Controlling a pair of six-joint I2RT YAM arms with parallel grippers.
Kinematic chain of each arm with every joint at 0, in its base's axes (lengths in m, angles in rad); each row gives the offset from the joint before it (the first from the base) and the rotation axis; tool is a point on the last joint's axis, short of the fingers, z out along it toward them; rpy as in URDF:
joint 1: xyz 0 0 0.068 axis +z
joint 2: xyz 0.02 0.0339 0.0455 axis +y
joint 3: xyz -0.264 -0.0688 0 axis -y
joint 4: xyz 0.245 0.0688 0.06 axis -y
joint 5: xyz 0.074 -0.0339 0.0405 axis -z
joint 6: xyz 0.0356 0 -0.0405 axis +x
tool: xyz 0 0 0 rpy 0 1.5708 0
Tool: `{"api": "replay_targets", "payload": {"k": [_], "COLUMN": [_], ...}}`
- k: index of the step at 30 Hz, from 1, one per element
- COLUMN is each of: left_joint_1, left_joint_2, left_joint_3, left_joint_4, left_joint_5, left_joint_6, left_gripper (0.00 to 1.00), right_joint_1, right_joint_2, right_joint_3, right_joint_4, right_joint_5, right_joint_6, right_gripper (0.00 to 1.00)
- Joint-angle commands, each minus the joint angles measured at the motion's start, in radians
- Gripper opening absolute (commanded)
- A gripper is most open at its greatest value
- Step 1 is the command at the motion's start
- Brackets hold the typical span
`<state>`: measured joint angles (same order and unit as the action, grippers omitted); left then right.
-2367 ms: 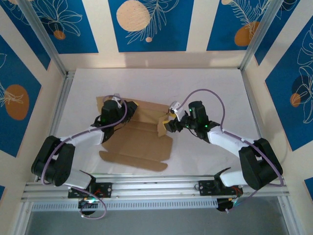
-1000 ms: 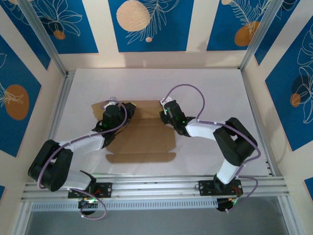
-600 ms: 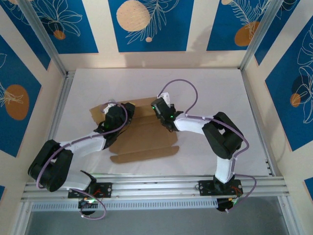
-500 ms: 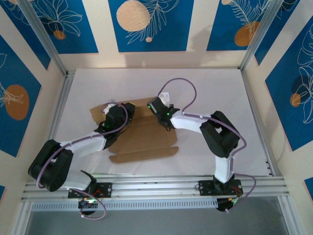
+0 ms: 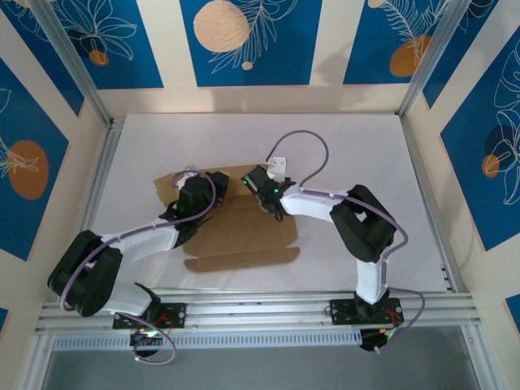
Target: Fold the paper box
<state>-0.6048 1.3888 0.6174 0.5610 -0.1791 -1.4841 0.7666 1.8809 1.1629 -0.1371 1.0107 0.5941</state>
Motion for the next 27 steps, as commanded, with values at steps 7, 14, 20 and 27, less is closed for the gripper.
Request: {"api": "replay_targets", "payload": {"k": [7,14,20,27], "left_joint_1": [-0.046,-0.046,-0.047,-0.049], "left_joint_2": [0.001,-0.007,-0.017,-0.013], "left_joint_3": [-0.036,-0.031,-0.025,-0.024], "left_joint_4": [-0.088,-0.093,-0.101,-0.07], "left_joint_5": [0.164,0.155,0.154,0.142], "left_joint_6": [0.051,0.07,0.088,0.095], "left_gripper": [0.0,0.0,0.0,0.0], "right_joint_1": [-0.085,-0.194,-0.315,-0.29], "right_joint_2": [-0.095,-0.285,-0.406,-0.409], "right_joint_3": [-0.202,-0.395,-0.555,-0.712], "right_joint_4": [0.452,0.566,0.714,1.014], "right_joint_5": [-0.486,-0.808,-1.156,-1.079], "right_joint_6": [-0.503,-0.567,-0.504,-0.571], "right_gripper": [0.75,0.84,0.89,0.91]}}
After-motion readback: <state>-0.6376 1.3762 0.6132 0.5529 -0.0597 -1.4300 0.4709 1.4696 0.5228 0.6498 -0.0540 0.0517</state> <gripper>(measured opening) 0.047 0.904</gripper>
